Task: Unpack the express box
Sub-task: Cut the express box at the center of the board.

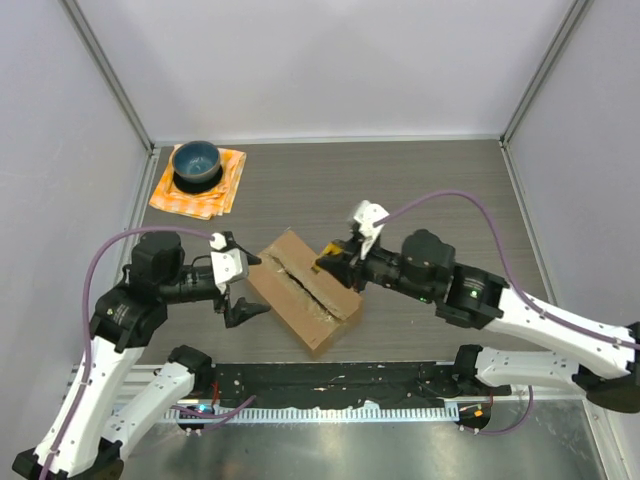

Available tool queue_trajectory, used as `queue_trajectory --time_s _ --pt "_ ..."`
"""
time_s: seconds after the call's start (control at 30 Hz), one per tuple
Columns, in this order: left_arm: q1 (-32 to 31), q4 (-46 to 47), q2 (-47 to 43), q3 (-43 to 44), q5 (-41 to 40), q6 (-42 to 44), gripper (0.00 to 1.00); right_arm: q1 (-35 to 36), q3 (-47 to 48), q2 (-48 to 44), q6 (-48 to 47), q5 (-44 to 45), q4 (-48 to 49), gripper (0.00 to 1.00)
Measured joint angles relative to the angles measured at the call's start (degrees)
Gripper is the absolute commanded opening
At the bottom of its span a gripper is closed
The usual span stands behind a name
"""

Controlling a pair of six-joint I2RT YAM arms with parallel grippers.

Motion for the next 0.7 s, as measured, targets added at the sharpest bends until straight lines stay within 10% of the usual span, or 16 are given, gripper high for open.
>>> queue_trajectory --time_s 0.27,0.7 --pt "-6.4 4.8 1.6 -10.7 -5.6 27.6 1.0 -3.8 -12.7 -7.3 4.6 26.6 2.9 0.01" --pt "-21.8 32.6 16.8 -25.0 -12.8 50.8 1.0 -15.2 -22.6 -1.3 16.7 29.9 7.0 0.01"
